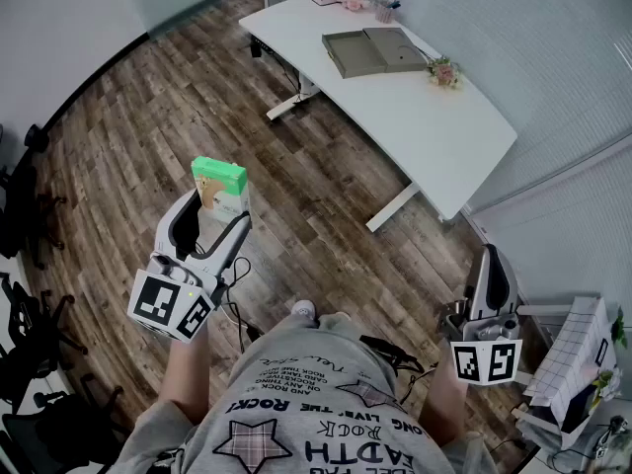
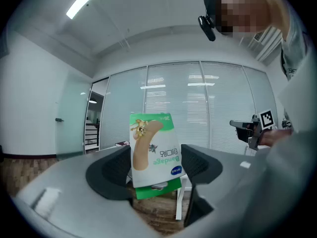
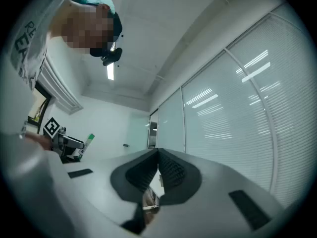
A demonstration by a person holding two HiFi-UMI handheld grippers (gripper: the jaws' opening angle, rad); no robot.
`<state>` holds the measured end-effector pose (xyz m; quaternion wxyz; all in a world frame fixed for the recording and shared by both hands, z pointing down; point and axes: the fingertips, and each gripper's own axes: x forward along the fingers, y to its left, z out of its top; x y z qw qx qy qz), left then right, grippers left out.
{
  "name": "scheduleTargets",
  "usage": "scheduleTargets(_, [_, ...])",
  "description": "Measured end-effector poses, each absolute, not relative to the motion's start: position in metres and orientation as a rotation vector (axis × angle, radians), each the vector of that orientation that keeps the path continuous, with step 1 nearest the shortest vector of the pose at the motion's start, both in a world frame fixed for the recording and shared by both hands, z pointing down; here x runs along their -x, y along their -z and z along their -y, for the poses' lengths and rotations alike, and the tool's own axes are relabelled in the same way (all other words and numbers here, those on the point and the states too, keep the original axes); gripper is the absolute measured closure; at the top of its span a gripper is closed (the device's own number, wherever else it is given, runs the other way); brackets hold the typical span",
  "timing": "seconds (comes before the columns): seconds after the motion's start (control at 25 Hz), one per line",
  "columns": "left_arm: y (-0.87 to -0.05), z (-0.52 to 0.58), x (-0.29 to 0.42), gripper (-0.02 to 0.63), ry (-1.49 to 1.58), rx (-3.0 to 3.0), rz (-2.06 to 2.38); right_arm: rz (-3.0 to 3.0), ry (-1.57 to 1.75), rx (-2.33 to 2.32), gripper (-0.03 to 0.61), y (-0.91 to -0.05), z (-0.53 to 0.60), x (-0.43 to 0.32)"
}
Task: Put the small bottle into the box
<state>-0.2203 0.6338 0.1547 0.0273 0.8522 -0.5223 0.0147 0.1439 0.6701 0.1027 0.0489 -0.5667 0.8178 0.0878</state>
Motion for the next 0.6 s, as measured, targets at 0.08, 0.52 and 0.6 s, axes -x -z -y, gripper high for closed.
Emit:
scheduleTargets(0.08, [-0.155, -0.6324, 0.2179, 0.287, -0.047, -2.637, 1.614, -2.496, -0.255, 1.729, 0.565, -0.1067, -0.668, -0.1433])
scheduleTargets(0.52, [-0.1595, -0.6333, 0.2149, 0.287, -0.053, -2.635, 1.609, -2.504, -0.252, 1.715, 0.565, -0.1088, -0.6687, -0.1411])
scheduleTargets(0.6, [-0.16, -0.6341, 0.2147, 0.287, -0.051, -2.635, 1.606, -2.505, -0.262, 1.708, 0.565, -0.1066, -0.6698, -0.1391])
